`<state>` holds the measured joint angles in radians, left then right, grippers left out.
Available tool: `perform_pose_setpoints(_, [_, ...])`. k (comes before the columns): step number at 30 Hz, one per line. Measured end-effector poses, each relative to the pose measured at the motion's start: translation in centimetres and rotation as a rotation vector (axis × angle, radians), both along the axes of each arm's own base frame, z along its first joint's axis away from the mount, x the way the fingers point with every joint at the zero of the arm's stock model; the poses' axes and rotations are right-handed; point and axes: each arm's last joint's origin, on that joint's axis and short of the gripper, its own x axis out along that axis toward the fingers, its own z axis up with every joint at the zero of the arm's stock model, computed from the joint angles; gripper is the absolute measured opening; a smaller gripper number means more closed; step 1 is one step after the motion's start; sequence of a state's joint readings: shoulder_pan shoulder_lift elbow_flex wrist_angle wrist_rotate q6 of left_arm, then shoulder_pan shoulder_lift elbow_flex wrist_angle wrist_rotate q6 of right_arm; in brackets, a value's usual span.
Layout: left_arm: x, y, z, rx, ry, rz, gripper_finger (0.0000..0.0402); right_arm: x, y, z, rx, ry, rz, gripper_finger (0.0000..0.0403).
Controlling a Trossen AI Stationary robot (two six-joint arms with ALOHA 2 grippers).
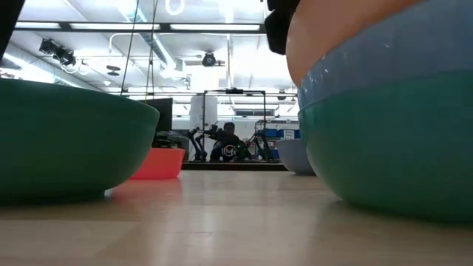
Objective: Nest bowls inside each other
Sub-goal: Stack the yellow bowl into the blue bowl, then stack the dark green bowl into the yellow bowl
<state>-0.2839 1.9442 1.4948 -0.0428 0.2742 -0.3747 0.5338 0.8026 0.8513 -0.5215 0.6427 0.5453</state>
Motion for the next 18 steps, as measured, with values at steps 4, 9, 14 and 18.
perform_pose_setpoints(4, [-0.4,-1.9,0.5,-0.069,-0.024,-0.012,0.0101,0.2,0.6,-0.4,-0.006,0.032,0.041,0.0102])
perform_pose_setpoints(9, [-0.8,-4.0,1.5,-0.159,-0.086,-0.022,0.0101,0.1,0.9,-0.9,-0.022,0.079,0.059,0.0102])
perform_pose_setpoints(14, [-1.9,-6.7,1.5,-0.214,-0.038,-0.013,0.0101,-0.2,0.7,-2.3,-0.047,0.215,0.024,0.0101])
perform_pose_setpoints(18, [-3.1,-7.7,0.2,-0.178,0.128,0.125,0.0101,-0.6,0.5,-3.6,-0.053,0.34,-0.028,0.0101])
